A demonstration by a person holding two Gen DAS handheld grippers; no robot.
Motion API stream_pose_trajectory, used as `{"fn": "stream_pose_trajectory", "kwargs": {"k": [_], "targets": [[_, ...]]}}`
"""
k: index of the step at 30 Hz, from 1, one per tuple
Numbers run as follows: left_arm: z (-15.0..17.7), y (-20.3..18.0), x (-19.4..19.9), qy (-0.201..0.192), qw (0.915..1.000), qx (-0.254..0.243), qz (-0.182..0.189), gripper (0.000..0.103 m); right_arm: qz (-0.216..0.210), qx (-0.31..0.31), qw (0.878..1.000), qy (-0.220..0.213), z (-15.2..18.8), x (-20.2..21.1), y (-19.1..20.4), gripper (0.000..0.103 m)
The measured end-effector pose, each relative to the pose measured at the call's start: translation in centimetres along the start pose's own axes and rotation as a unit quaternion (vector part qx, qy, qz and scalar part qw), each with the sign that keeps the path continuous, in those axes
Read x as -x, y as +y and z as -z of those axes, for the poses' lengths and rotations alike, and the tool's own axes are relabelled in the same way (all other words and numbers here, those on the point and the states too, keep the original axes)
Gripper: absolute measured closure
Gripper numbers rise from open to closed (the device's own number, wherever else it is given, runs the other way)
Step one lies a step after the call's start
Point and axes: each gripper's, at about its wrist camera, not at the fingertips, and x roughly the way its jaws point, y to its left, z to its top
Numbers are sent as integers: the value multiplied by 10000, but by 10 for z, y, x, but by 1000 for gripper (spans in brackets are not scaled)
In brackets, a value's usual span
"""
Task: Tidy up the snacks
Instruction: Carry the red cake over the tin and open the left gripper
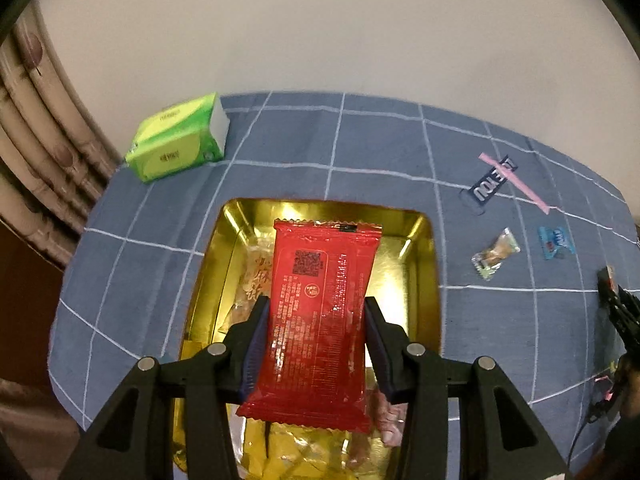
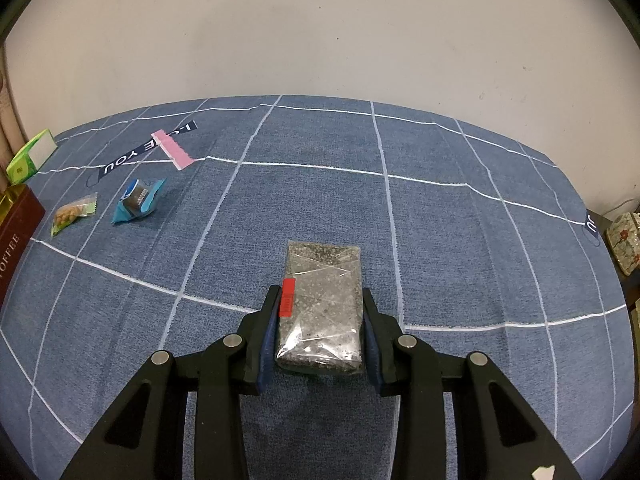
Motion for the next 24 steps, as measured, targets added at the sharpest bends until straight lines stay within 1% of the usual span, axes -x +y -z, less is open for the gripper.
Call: {"fn": "stream_pose_trajectory", "kwargs": {"k": [4,9,19,24], "targets": [[-2,5,-18,182,9998,-26,-36,57,2,5,10000,-1,0,0,0,70],[-1,0,-37,364,9992,-157,-43,57,3,4,10000,0,0,0,0,70],[2,-21,-53,528,9972,-515,-126,57,1,2,10000,-1,0,0,0,70],[5,-21,-57,668,9964,-514,-129,56,3,3,10000,-1,0,0,0,70]]}}
